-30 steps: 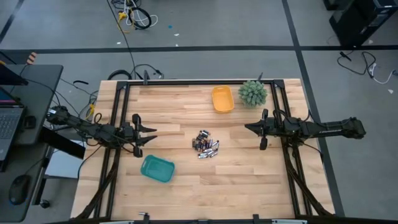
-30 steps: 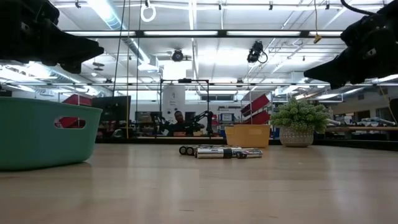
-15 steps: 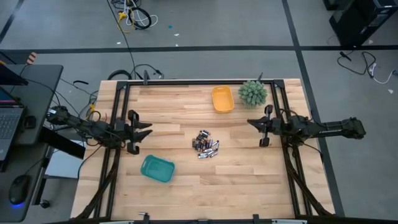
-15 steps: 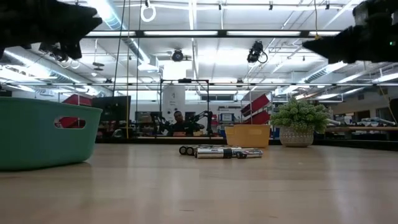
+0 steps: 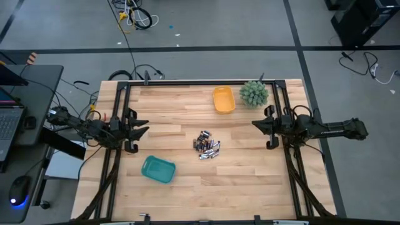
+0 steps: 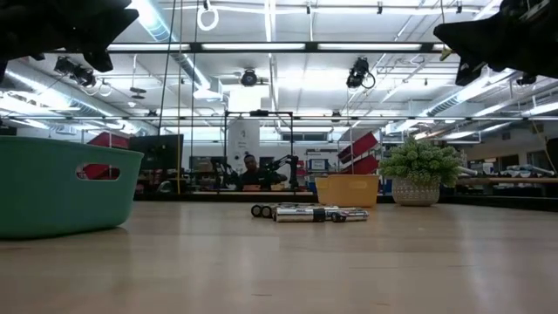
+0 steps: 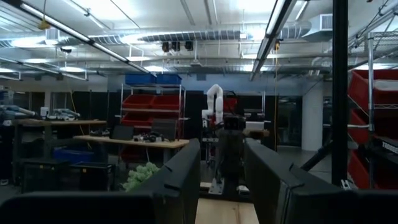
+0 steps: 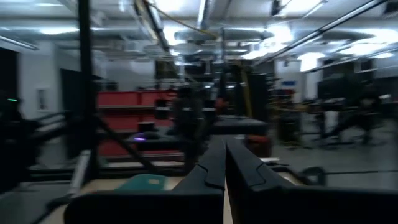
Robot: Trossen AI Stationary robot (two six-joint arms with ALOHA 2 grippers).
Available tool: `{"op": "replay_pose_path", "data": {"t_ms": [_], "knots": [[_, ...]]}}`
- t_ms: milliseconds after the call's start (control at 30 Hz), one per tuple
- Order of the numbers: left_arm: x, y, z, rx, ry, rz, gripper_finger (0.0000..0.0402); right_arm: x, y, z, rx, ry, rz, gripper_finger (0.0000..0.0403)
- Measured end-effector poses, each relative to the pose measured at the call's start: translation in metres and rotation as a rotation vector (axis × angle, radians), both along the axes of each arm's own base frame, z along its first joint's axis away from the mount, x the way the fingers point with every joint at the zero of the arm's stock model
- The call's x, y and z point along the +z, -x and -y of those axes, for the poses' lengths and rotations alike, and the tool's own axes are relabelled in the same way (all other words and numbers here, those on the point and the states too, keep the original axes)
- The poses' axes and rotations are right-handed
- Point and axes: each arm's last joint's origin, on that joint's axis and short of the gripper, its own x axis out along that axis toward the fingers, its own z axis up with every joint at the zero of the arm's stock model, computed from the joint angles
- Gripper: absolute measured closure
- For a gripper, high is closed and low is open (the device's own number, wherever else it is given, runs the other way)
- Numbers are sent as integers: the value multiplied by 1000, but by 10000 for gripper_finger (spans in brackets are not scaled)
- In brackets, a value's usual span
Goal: Sort batteries
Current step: Put the black battery into the yellow bin
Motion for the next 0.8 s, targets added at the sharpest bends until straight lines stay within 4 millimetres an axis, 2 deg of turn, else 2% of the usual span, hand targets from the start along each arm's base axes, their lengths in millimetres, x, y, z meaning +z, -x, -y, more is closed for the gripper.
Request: {"op": "replay_pose_path", "data": {"t_ms": [300,467,633,800], "knots": [[-1,-1,-2,75,-14,-31,282,0,0,0,4,-2,3,402],[-2,0,-3,194,-160,-80,282,0,0,0,4,-2,3,402],[-1,0,-4,219,-167,-87,282,1,0,0,-12,-10,12,402],[-2,0,-4,224,-186,-98,282,0,0,0,20,-118,10,401]]}}
